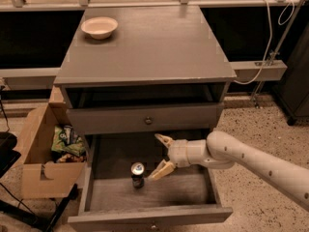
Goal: Pick redbull can from middle drawer and place on counter
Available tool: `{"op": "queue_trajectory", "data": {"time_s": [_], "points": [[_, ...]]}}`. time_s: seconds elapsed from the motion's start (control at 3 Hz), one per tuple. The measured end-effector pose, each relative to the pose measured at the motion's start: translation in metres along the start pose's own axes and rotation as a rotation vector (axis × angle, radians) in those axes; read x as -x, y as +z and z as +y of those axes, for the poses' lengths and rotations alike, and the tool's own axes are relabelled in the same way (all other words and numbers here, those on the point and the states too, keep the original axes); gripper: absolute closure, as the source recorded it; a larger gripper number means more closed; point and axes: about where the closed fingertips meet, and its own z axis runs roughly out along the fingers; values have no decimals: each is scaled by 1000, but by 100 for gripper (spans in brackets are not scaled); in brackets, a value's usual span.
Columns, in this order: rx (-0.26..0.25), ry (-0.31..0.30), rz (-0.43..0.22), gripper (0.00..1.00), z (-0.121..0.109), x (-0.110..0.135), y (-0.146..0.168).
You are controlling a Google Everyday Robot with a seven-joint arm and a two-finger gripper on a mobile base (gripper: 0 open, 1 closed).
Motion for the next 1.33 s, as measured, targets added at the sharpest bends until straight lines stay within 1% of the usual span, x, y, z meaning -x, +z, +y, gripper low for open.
{"op": "queue_trajectory", "data": {"time_s": [0.33,0.67,1.0,1.33], "points": [[35,10,-55,0,8,-25,41],[72,24,-105,0,18,-42,76],[95,34,-138,13,29,-54,97],[103,38,-167,36,39,-61,107]]}}
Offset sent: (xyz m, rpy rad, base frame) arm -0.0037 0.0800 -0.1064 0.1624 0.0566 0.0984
